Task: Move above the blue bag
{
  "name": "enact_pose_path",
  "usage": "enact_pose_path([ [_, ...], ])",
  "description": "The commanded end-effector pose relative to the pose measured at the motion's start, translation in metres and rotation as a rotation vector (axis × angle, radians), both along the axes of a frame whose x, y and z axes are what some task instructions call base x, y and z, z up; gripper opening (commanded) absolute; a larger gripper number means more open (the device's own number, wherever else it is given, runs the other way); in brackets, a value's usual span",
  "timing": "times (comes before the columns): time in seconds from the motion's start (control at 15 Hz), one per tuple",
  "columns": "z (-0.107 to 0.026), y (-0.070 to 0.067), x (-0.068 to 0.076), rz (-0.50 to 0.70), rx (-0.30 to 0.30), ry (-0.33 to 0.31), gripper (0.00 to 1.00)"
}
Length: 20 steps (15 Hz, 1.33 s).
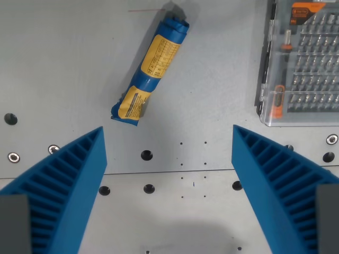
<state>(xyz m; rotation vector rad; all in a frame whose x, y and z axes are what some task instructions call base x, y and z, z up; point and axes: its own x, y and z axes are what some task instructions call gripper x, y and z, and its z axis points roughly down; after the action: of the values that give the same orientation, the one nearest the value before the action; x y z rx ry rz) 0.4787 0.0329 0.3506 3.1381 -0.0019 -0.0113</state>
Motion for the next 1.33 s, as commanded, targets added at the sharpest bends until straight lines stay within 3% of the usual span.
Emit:
enact_pose_path([
  [0.07, 0.002, 0.0, 0.0, -0.001, 0.0, -0.005, 1.0],
  [0.73, -0.003, 0.001, 0.0, -0.055, 0.0, -0.012, 1.0],
  [1.33, -0.032, 0.004, -0.002, -0.182, 0.003, -0.064, 1.0],
])
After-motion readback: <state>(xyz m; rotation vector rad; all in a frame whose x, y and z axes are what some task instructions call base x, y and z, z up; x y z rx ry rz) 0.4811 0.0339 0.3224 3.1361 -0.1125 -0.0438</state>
